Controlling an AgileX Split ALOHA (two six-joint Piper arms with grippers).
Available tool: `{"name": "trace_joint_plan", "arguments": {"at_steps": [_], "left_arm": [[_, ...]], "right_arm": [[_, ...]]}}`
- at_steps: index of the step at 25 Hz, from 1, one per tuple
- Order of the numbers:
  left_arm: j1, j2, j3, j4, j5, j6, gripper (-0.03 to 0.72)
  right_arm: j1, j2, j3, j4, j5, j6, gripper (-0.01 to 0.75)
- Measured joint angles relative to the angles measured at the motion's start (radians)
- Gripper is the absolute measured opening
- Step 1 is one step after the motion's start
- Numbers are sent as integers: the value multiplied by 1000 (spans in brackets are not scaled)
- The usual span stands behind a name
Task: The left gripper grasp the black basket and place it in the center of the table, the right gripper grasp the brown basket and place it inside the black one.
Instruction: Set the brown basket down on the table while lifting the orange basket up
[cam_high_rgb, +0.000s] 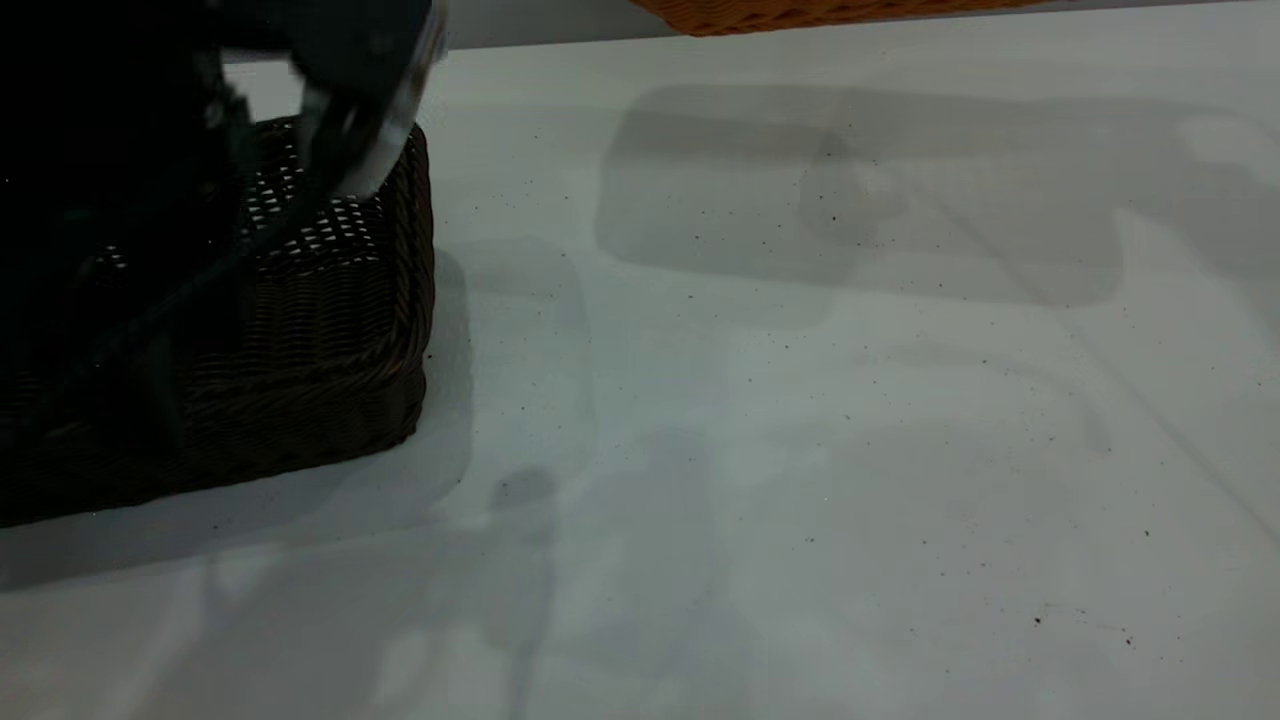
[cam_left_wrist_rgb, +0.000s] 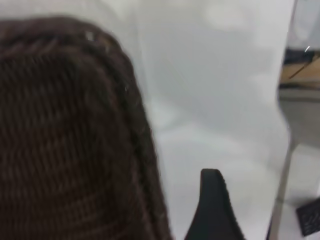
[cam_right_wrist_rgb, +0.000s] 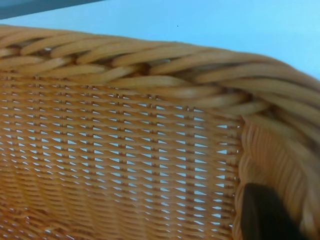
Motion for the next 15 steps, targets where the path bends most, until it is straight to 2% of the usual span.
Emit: {"name": "trace_joint_plan", "arguments": {"at_steps": [8, 15], "left_arm": [[117, 0, 6, 6, -52, -19, 437], [119, 0, 76, 11, -145, 34, 437]], "right_arm": [[0, 1, 0, -2, -32, -8, 108], [0, 1, 0, -3, -35, -8, 108]]}}
